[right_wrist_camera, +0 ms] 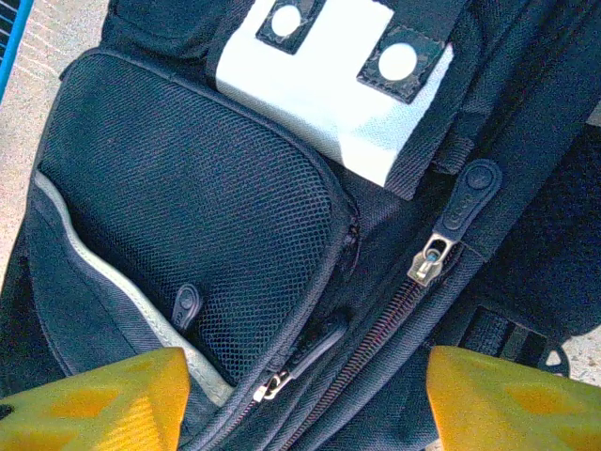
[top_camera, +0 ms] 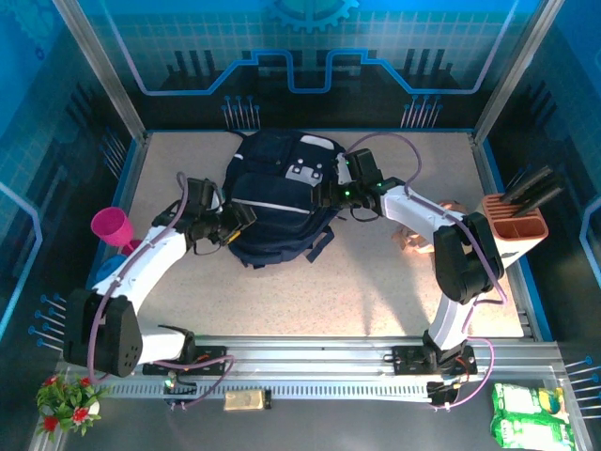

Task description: Pack books, pencil case, and school supplies into a backpack

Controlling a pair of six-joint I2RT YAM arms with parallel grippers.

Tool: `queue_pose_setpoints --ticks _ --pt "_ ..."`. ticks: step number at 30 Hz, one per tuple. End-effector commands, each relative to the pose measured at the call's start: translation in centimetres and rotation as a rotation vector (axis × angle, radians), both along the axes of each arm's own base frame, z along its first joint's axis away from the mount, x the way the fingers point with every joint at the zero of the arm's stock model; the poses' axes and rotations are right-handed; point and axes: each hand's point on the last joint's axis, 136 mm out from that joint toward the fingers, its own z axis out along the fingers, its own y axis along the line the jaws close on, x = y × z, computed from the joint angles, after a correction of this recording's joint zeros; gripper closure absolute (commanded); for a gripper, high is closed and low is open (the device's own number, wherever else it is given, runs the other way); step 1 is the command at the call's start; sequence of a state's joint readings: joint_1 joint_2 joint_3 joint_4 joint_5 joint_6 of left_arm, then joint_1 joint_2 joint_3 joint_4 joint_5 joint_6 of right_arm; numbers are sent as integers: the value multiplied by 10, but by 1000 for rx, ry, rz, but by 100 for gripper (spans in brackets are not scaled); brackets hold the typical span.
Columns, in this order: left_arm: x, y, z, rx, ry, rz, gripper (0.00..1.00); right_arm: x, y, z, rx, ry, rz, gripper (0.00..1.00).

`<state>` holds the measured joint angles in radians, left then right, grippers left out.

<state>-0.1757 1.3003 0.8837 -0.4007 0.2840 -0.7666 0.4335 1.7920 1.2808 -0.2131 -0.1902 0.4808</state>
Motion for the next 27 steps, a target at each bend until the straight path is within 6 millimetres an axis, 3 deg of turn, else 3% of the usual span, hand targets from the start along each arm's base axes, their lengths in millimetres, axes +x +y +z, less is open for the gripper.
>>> queue_pose_setpoints --ticks 1,6,11,17,21,27 --pt "20 -12 0 -99 -2 82 40 4 2 7 12 -17 -21 29" --pt "37 -26 -15 -183 43 174 42 3 -4 6 8 -23 -41 21" --pt "39 -29 -35 -194 109 238 44 4 -8 7 10 -27 -48 20" --pt "44 -30 -44 -197 119 256 48 8 -9 6 1 -31 -48 20" --pt "53 -33 -46 -190 112 238 57 12 -8 6 -11 -36 -43 20" --pt "62 -33 -40 -169 81 214 80 34 -15 -1 -56 -53 -65 21"
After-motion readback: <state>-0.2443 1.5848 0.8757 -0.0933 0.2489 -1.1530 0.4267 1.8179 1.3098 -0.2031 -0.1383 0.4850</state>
